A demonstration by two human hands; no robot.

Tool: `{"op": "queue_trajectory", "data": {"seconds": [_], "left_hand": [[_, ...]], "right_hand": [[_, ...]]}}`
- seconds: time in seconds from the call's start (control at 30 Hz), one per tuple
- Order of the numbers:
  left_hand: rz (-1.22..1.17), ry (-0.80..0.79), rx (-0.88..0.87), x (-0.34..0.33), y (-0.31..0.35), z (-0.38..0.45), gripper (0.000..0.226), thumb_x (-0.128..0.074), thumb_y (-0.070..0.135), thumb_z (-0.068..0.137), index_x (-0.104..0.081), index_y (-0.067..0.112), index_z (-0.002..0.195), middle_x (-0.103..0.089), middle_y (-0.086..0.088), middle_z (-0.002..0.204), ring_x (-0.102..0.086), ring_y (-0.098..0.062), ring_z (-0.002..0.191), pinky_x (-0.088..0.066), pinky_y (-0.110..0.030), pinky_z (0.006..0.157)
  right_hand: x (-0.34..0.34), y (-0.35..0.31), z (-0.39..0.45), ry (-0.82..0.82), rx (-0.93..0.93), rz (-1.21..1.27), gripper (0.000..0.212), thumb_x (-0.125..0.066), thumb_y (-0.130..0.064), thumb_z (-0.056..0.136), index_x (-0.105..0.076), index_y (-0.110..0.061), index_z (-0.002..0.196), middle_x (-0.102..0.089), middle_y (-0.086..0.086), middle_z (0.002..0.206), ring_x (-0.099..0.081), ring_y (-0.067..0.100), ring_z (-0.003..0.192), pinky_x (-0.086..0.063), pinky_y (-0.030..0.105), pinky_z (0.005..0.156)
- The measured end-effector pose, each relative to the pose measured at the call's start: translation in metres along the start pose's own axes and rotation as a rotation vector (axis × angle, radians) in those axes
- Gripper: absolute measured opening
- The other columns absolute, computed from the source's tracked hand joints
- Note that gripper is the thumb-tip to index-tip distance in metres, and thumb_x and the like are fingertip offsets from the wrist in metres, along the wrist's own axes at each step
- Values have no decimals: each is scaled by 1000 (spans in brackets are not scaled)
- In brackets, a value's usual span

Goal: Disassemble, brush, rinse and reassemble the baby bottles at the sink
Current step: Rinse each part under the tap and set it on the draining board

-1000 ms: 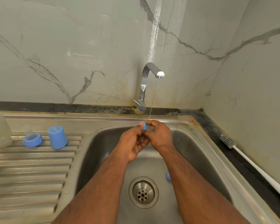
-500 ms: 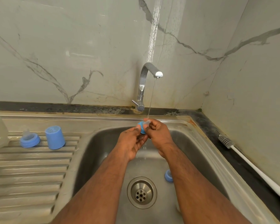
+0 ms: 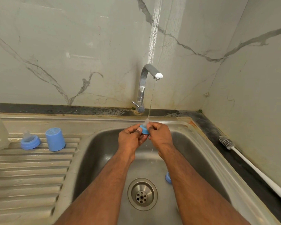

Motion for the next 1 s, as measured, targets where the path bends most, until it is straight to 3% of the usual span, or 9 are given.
{"op": "queue_trajectory", "data": {"seconds": [0.07,0.17,0.37,0.5,0.63,0.73,0.87,1.0], "left_hand": [[-24,20,1,1,1,0,22,-60,0,99,-71,4,117,-75,-14,105,-76,-25,93,-64,-28,74],[2,22,12,0,0,1,20,-64,0,96,-73,4,113,-77,-14,103,-76,-25,93,-64,-28,73],[29,55,41,6,0,2,16,-62,7,100,-77,9,106,-78,-12,98,-74,-24,96,-63,-36,80],[59,16,94,8,-1,-1,27,-51,33,107,-73,23,119,-72,-3,115,-67,-22,109,-61,-40,84],[106,43,134,16,-3,-6,29,-48,38,107,-68,25,123,-68,0,122,-63,-24,113,-57,-44,94],[33,3,178,17,-4,-9,30,-49,37,107,-69,20,121,-71,-6,120,-68,-28,111,-59,-46,94],[-26,-57,210,14,-3,-13,34,-47,36,108,-69,14,121,-74,-12,116,-71,-30,109,-59,-47,95],[-63,-140,210,4,0,-18,39,-42,36,110,-69,10,122,-77,-14,109,-74,-28,100,-59,-42,92]], "right_hand": [[-5,0,0,-100,-21,100,24,-61,-20,100,-70,-19,122,-72,-3,110,-67,16,102,-56,33,91],[-3,1,-2,-190,8,144,21,-68,-13,94,-70,-23,113,-73,-4,105,-67,13,96,-52,22,77],[5,-2,0,-22,53,-1,36,-84,-30,80,-71,-19,112,-73,-6,101,-68,10,92,-57,28,85],[4,-4,-7,-6,93,-105,34,-82,-31,80,-66,-22,109,-69,-8,104,-65,11,96,-52,22,78],[4,-17,-14,21,187,-123,41,-76,-30,87,-60,-24,124,-64,-10,110,-60,7,97,-44,11,72],[-1,-18,-18,-39,185,-205,50,-74,-28,88,-56,-22,134,-64,-3,125,-61,12,108,-49,20,84],[3,-23,-18,28,240,-135,39,-72,-29,89,-59,-25,125,-63,-9,116,-60,8,101,-50,24,82],[-2,-14,-13,-43,175,-150,53,-73,-18,84,-58,-23,134,-57,-2,123,-56,12,111,-50,27,94]]}}
Point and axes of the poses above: each hand's wrist, its own z-axis towards the middle knuckle, its own x-axis out of the back of the hand, y = z × x, the point moved 5 cm from there along z, towards the middle knuckle
